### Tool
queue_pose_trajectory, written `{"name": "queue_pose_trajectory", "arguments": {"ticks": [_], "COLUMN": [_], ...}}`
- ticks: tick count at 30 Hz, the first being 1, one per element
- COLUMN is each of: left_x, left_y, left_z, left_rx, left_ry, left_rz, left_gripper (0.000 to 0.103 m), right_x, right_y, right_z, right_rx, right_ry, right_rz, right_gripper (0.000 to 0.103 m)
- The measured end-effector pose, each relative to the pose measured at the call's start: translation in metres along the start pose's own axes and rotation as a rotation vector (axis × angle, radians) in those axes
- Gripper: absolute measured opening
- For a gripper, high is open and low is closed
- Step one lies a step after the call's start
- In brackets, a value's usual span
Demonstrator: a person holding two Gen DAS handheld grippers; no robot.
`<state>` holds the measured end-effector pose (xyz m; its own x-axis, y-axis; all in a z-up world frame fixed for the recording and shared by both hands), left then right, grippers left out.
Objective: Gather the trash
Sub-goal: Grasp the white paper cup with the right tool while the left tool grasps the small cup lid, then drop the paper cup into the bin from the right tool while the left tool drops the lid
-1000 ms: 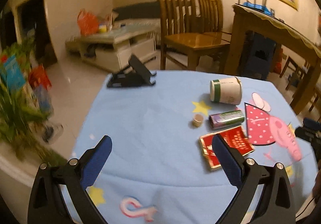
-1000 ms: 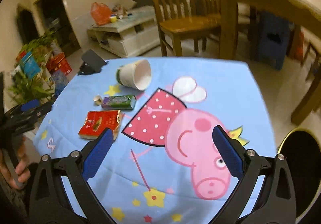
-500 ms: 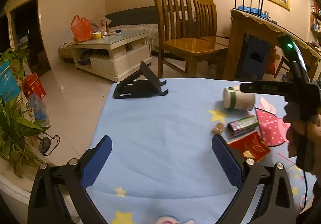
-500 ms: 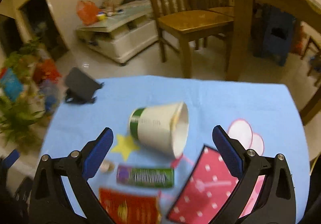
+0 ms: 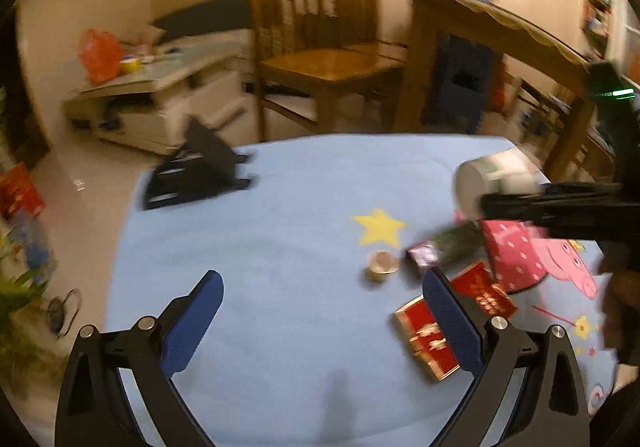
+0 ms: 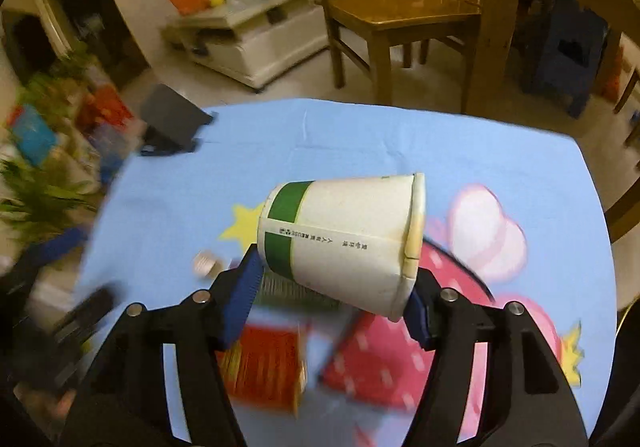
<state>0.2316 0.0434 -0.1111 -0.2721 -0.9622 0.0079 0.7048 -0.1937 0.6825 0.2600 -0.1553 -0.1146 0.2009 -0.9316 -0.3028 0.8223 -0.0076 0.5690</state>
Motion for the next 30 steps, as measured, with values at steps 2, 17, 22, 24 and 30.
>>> {"name": "queue_pose_trajectory", "arguments": {"ticks": [2, 17, 22, 24, 30], "left_x": [0.012, 0.031, 0.047, 0.039, 0.046], "left_y": [0.003, 0.001, -0.013, -0.012, 0.011], "left_z": [-0.018, -0.066, -0.051, -0.036, 0.025], "left_rx": [-0.034, -0.125, -0.127, -0.112, 0.026], "left_ry": [-0.033, 0.035, 0.121, 0.086, 0.158], "left_rz": [-0.041, -0.102, -0.153, -0.086, 0.009], "left_gripper": [0.096, 0.018, 0.018, 0.018, 0.018], "right_x": [0.017, 0.063, 0.075, 0.08, 0.104], "right_y": [-0.008, -0.027, -0.031, -0.031, -0.033], "right_z": [0.028, 0.081, 0.099, 0.106, 0.145], "right_rx": [0.039, 0.156, 0.195, 0.213, 0.306], "right_ry": [0.068, 0.174, 0.147, 0.129, 0.07], "right_rz": [-0.051, -0.16, -0.171, -0.172, -0.168], "right_gripper": [0.062, 0.062, 0.062, 0.062, 0.062]}}
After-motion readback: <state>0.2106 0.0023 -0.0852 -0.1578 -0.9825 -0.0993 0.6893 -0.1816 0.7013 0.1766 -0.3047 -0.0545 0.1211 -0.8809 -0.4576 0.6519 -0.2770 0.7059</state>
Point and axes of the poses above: each gripper's, at about its wrist camera, not at the fingertips, and z roughly against the way its jaws point, x to its right, y to its top, the point moved 3 cm from there along -z, roughly the way its jaws point, and after that the axes turned 1 degree about -z, right-handed, at the moved point
